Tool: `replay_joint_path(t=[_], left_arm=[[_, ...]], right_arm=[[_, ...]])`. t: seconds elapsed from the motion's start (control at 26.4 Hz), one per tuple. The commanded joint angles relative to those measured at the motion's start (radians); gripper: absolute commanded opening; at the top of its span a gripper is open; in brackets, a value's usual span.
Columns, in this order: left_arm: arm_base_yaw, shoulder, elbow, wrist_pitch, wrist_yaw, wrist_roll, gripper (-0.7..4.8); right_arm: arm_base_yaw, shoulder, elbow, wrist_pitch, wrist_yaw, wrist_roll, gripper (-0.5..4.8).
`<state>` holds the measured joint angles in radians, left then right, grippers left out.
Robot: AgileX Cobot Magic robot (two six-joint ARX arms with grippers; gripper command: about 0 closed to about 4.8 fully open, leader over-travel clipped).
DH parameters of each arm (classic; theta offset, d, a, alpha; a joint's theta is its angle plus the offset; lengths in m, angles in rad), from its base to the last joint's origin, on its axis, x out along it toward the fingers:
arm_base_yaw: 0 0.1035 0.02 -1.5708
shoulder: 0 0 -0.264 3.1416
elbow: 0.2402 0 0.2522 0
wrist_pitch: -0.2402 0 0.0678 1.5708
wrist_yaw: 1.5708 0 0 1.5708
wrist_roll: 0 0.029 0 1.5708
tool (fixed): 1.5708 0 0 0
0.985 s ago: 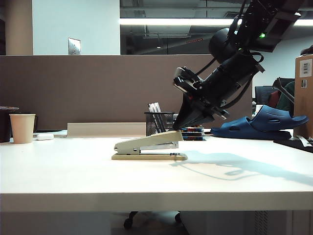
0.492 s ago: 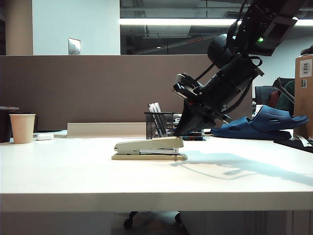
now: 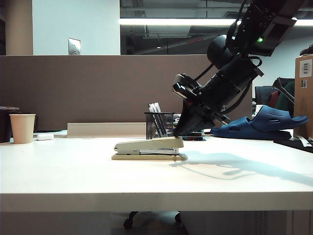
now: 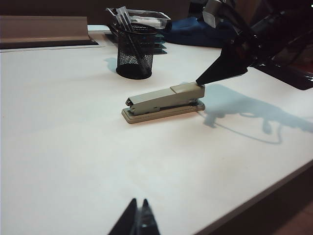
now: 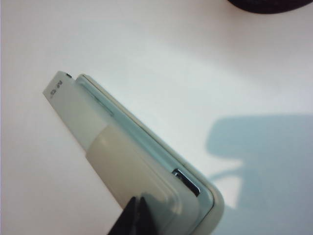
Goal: Press the stapler down.
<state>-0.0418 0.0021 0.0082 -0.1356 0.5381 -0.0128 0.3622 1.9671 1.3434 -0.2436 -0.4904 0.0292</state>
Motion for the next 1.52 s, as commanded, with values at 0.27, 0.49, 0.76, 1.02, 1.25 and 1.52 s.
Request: replay_joint_path(t=[0.27, 0.49, 0.76, 1.02, 1.25, 1.52], left_arm=[[0.0, 0.0, 0.002, -0.005, -0.003, 0.001, -0.06], [0.0, 0.0, 0.002, -0.005, -0.003, 0.001, -0.06], [0.0, 0.0, 0.002, -0.005, -0.003, 0.001, -0.06], [0.0, 0.0, 0.002, 0.02, -0.089, 0.005, -0.06], [0.0, 0.0, 0.002, 0.101, -0.288, 0.005, -0.06], [0.0, 0.0, 0.002, 0.126, -0.303, 0.005, -0.06]], right_arm=[[0.0, 0.01, -0.006, -0.047, 0.024, -0.003, -0.09], [0.0, -0.011, -0.002, -0.036, 0.021, -0.004, -0.09], [0.0, -0.114, 0.014, 0.039, 0.024, -0.005, -0.09], [-0.016, -0.255, 0.013, 0.034, 0.174, -0.105, -0.09], [-0.098, -0.438, 0.013, -0.014, 0.322, -0.168, -0.09], [-0.203, -0.647, -0.024, -0.02, 0.34, -0.172, -0.09]])
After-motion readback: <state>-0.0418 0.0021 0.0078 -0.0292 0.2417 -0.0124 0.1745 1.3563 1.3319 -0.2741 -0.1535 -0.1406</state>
